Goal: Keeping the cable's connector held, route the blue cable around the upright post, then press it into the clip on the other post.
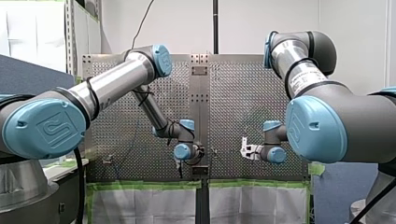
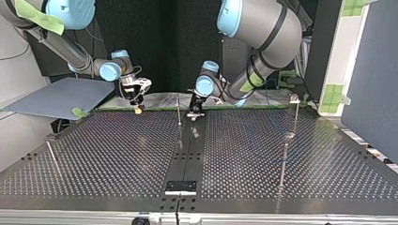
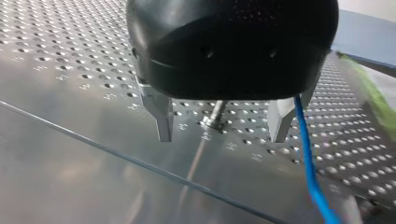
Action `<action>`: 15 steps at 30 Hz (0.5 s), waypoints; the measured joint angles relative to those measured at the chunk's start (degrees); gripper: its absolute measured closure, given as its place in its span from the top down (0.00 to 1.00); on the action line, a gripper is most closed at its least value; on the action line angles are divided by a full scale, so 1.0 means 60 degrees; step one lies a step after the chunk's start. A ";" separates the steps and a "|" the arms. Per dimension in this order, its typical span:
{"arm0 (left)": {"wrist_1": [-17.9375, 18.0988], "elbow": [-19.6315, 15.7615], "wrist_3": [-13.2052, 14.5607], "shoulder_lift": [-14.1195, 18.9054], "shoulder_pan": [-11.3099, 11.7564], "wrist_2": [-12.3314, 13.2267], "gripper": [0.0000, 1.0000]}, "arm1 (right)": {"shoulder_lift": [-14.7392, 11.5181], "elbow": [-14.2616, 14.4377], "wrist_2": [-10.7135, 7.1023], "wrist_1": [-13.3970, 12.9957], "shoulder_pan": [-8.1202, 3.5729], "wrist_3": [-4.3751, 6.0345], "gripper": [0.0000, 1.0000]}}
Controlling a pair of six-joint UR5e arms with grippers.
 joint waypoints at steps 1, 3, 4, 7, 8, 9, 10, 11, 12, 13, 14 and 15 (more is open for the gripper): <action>-0.0102 0.0000 0.0077 0.0001 0.0009 0.0009 1.00 | 0.0000 0.0000 0.0000 0.0008 0.0000 0.0000 0.00; -0.0291 0.0000 0.0234 0.0001 0.0014 0.0037 1.00 | 0.0000 0.0000 0.0000 0.0034 0.0000 0.0000 0.00; -0.0366 -0.0001 0.0303 0.0002 0.0009 0.0047 1.00 | 0.0000 0.0000 0.0000 0.0045 0.0000 0.0000 0.00; -0.0626 -0.0008 0.0549 0.0001 -0.0024 0.0075 1.00 | 0.0001 0.0000 0.0000 0.0097 0.0000 0.0000 0.00; -0.0696 -0.0014 0.0619 0.0001 -0.0037 0.0095 1.00 | 0.0001 0.0000 0.0000 0.0120 0.0000 0.0000 0.00; -0.0765 -0.0019 0.0682 0.0001 -0.0048 0.0123 1.00 | 0.0001 0.0000 0.0000 0.0133 0.0000 0.0000 0.00; -0.0853 -0.0029 0.0769 0.0002 -0.0063 0.0176 1.00 | 0.0001 0.0000 0.0000 0.0143 0.0000 0.0000 0.00; -0.0916 -0.0041 0.0836 0.0001 -0.0076 0.0217 1.00 | 0.0001 -0.0001 0.0000 0.0150 0.0000 0.0000 0.00; -0.0981 -0.0057 0.0902 0.0001 -0.0090 0.0251 1.00 | 0.0001 0.0000 0.0000 0.0158 0.0000 0.0000 0.00; -0.1049 -0.0081 0.0966 0.0002 -0.0106 0.0276 1.00 | 0.0001 0.0000 0.0000 0.0165 0.0000 0.0000 0.00; -0.1135 -0.0125 0.1049 0.0003 -0.0127 0.0300 1.00 | 0.0001 -0.0001 0.0000 0.0170 0.0000 0.0000 0.00; -0.1202 -0.0174 0.1116 0.0012 -0.0139 0.0312 1.00 | 0.0001 0.0000 -0.0001 0.0173 -0.0001 -0.0001 0.00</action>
